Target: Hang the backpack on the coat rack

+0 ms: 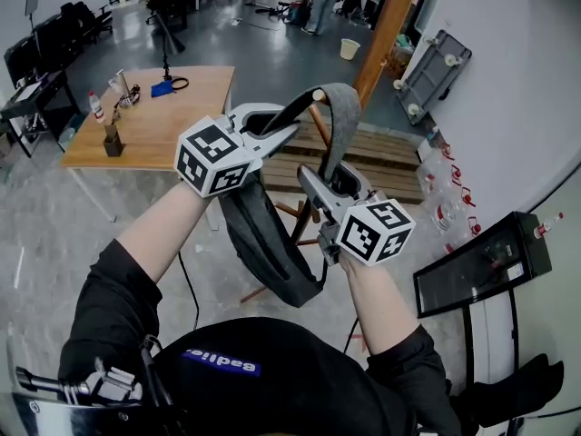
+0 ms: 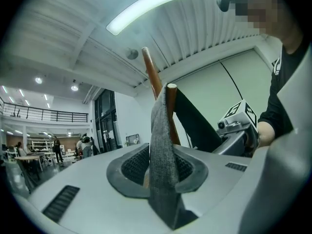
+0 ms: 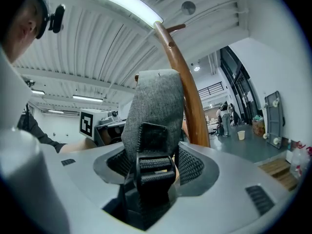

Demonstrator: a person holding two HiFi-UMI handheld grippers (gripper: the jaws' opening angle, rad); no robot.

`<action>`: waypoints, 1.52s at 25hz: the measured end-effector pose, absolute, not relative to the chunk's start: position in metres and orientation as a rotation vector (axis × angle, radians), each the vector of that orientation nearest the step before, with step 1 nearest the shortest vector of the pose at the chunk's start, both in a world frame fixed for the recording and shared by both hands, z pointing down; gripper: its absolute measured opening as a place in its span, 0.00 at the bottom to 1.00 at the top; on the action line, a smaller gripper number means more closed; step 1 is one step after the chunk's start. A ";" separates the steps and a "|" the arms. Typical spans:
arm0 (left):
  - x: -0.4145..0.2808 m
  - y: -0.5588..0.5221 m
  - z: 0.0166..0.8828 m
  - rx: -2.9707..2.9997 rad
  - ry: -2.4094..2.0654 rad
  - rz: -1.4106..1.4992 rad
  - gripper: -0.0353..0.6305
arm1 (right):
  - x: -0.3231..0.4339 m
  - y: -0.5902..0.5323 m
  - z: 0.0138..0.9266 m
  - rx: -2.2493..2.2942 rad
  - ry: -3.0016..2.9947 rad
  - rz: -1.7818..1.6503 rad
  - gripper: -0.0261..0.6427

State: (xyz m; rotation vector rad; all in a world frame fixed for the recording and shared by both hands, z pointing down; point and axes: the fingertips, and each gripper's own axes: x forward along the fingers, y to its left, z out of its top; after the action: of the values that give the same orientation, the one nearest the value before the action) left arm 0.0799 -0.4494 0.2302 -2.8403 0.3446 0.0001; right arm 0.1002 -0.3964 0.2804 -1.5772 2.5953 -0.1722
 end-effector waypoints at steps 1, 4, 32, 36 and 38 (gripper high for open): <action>0.078 -0.448 0.232 -2.819 0.373 -0.019 0.17 | 0.101 -0.396 0.282 -1.589 2.602 -0.149 0.39; 0.072 -0.443 0.240 -2.772 0.456 -0.085 0.25 | 0.107 -0.391 0.287 -1.610 2.624 -0.079 0.41; 0.003 -0.220 0.354 -2.988 0.771 0.199 0.31 | 0.063 -0.177 0.381 -1.319 2.786 -0.087 0.41; -0.007 -0.188 0.376 -3.072 0.679 0.230 0.28 | 0.049 -0.147 0.399 -1.346 2.753 -0.141 0.28; -0.010 -0.176 0.385 -3.109 0.642 0.258 0.22 | 0.045 -0.138 0.404 -1.355 2.726 -0.162 0.20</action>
State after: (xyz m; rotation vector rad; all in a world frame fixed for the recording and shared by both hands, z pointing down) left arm -0.0100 -0.1762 0.3847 -3.1087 0.6420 0.2582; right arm 0.0451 -0.1378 0.4036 -1.3552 2.7265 -0.1619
